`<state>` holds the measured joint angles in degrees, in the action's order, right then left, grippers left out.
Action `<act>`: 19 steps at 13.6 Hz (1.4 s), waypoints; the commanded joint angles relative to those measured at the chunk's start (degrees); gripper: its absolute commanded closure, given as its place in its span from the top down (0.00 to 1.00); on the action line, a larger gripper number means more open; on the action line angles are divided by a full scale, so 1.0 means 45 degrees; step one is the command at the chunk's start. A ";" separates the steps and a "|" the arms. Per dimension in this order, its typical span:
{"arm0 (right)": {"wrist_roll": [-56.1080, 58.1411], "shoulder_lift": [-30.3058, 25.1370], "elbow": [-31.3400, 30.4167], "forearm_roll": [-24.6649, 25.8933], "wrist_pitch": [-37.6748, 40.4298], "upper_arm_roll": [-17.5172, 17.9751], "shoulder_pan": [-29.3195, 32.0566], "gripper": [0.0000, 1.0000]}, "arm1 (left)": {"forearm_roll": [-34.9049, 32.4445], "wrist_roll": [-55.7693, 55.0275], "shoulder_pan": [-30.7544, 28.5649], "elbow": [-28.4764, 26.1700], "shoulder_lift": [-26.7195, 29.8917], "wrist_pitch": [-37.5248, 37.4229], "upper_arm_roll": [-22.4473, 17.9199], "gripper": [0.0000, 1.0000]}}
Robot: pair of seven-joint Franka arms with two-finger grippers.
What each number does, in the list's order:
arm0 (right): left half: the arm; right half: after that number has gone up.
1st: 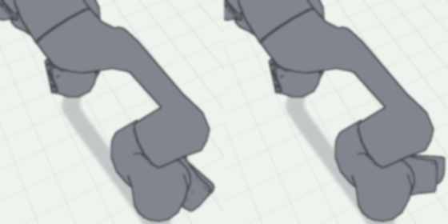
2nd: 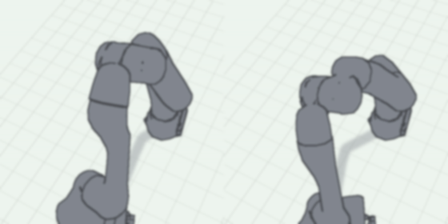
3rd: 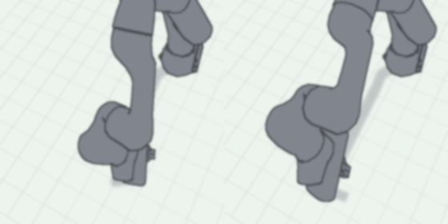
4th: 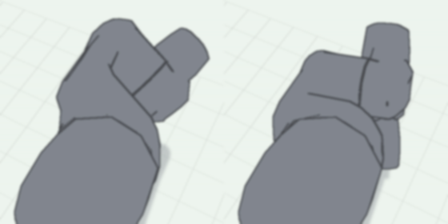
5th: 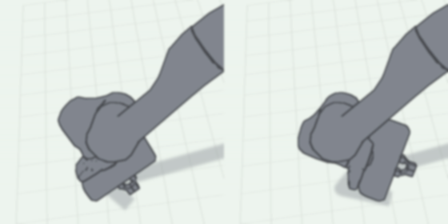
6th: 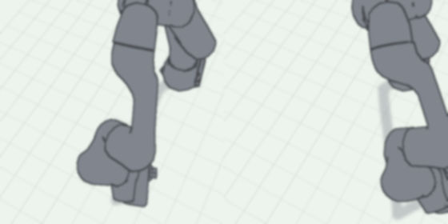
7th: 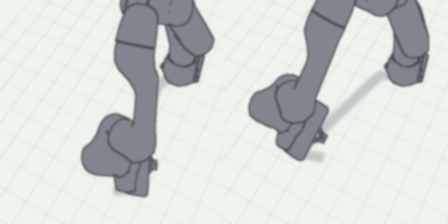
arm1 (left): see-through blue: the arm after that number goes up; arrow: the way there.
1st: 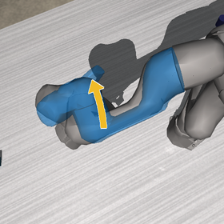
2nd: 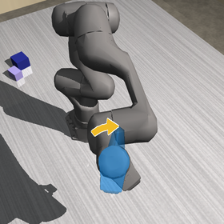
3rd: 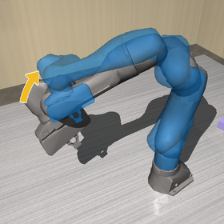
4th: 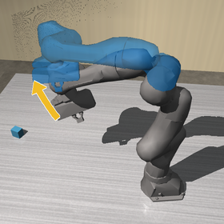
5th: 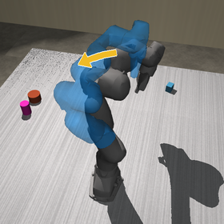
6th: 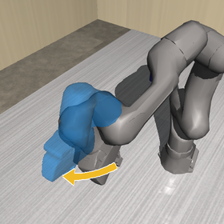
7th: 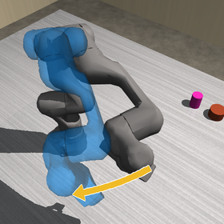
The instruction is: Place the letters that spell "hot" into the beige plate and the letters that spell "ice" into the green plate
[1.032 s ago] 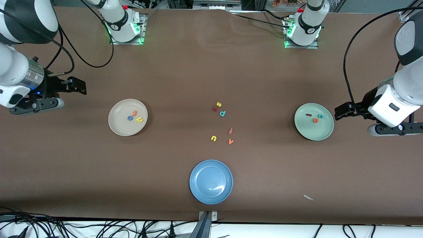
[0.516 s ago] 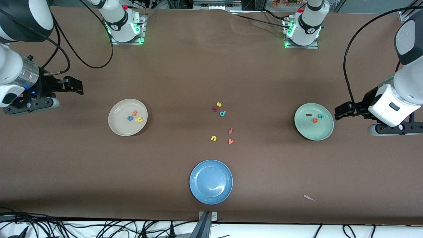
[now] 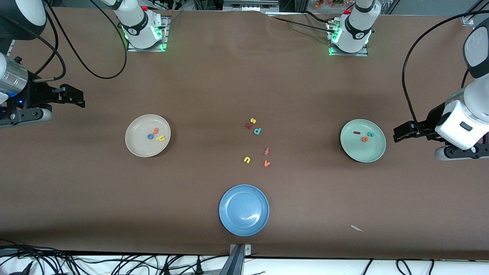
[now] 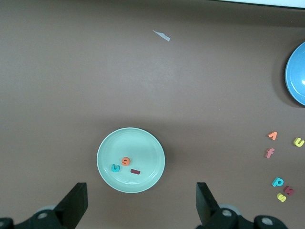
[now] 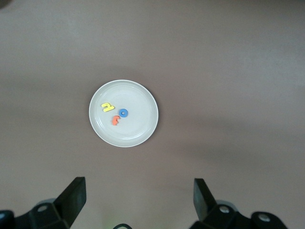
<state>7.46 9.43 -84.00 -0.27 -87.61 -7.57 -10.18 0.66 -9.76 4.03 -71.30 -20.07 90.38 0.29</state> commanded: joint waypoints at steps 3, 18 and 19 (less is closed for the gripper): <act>0.0158 -0.0025 0.0170 0.0216 0.0250 -0.0017 -0.0022 1.00 | -0.0284 0.0041 -0.0193 -0.0035 -0.0090 0.0090 0.0013 1.00; 0.0080 -0.0103 0.0150 0.0216 0.0172 0.1038 0.1169 1.00 | -0.1572 0.0273 0.0217 -0.0094 -0.0051 0.0617 0.0305 0.99; 0.0138 -0.0083 0.0131 0.0216 0.0211 0.1019 0.1208 1.00 | -0.1573 0.0662 0.0217 -0.0133 0.0007 0.0618 0.0480 0.99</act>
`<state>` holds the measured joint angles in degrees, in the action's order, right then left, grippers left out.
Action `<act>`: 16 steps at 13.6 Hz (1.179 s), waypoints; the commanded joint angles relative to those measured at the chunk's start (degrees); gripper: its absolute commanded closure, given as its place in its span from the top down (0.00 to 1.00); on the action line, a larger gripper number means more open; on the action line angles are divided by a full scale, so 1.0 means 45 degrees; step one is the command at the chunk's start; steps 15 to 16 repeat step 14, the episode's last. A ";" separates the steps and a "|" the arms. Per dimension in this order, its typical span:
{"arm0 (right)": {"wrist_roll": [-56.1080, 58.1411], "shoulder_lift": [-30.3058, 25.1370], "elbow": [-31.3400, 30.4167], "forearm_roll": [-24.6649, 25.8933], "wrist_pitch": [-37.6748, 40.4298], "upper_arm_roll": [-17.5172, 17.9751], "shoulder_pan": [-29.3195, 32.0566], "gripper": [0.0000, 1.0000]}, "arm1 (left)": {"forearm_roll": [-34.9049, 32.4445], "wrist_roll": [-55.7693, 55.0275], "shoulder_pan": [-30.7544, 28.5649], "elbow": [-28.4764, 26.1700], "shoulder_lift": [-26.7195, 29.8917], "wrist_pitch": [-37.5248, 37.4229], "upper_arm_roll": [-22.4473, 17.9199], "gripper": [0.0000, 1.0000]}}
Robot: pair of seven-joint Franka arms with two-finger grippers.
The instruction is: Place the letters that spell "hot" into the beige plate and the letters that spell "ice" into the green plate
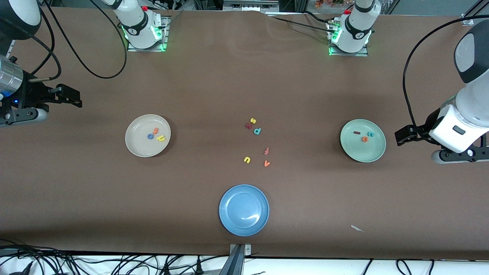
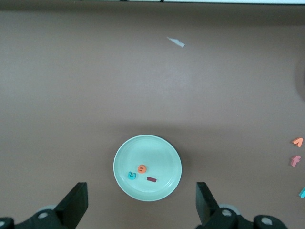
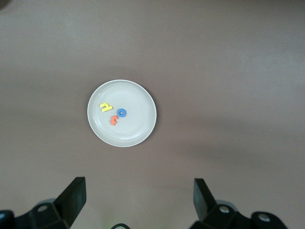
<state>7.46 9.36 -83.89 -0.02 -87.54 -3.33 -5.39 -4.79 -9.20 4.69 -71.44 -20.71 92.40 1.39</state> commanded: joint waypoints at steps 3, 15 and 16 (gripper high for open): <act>0.0158 -0.0049 0.0107 0.0123 0.0195 -0.0119 0.0163 1.00 | -0.0030 0.1690 -0.0066 -0.0335 0.0169 0.0170 0.0336 0.99; 0.0138 -0.0030 0.0107 0.0064 0.0136 -0.0119 0.0163 1.00 | 0.2022 0.3256 -0.1705 -0.0257 0.0364 -0.1412 0.0180 1.00; 0.0138 -0.0030 0.0107 0.0064 0.0136 -0.0119 0.0163 1.00 | 0.2022 0.3256 -0.1705 -0.0257 0.0364 -0.1412 0.0180 1.00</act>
